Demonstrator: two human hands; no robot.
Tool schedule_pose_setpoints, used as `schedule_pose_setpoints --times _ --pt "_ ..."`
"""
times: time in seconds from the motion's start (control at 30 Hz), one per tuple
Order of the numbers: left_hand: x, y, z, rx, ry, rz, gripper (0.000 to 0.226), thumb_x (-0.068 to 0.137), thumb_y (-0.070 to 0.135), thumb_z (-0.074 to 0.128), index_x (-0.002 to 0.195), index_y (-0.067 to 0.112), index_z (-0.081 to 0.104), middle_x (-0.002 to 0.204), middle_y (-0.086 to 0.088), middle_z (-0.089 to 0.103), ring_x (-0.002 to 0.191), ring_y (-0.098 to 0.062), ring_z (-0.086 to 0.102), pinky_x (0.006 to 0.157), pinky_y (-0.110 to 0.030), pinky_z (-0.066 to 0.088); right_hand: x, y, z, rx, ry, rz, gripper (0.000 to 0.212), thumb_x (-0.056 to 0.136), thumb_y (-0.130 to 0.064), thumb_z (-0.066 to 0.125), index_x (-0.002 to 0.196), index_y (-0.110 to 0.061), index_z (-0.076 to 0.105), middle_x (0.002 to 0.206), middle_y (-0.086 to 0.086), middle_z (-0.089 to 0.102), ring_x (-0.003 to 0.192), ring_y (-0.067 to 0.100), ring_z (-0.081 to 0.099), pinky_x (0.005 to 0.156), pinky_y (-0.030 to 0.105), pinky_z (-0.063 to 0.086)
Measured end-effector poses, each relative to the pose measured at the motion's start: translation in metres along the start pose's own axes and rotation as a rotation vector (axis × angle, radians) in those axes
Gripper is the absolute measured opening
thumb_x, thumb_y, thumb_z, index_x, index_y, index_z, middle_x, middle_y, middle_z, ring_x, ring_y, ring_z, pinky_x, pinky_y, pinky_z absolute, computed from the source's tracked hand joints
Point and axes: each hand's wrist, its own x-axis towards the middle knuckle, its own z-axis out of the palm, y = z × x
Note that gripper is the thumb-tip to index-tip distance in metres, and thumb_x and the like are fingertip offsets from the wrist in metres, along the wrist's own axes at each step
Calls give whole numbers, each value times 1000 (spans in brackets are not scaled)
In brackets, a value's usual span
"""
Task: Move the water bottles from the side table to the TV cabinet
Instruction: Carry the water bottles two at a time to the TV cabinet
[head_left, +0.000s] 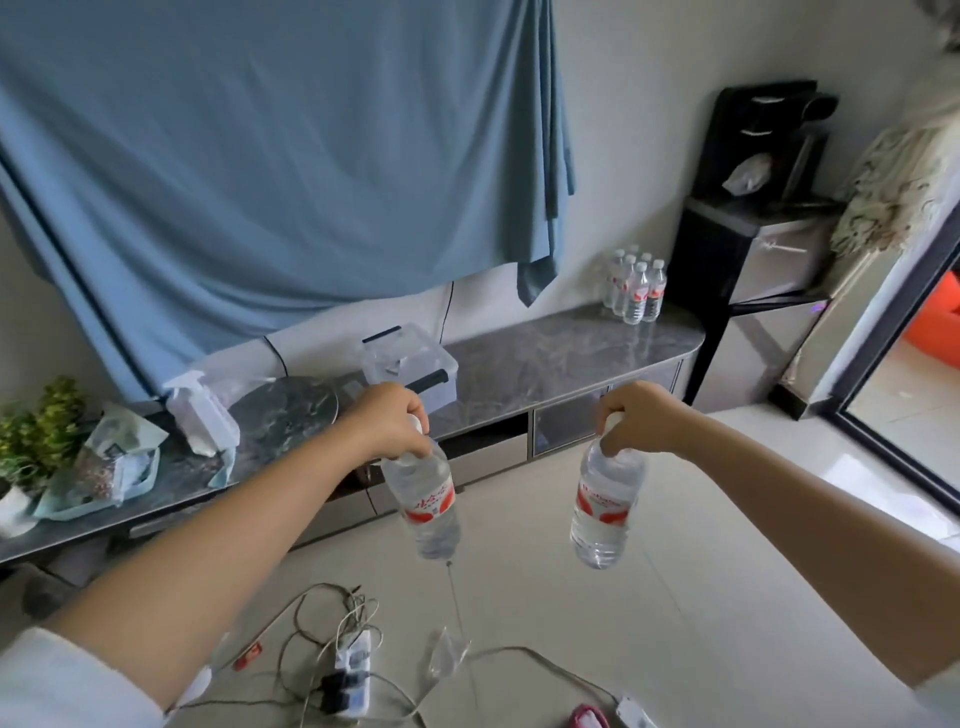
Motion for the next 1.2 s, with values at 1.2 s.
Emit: schedule_pose_setpoints --times 1.2 --pt "680 332 33 132 -158 539 20 75 9 66 95 7 69 70 16 36 82 -14 44 61 -18 32 508 328 -274 -73 191 408 14 72 -8 67 72 -19 60 90 4 50 83 19 46 56 22 35"
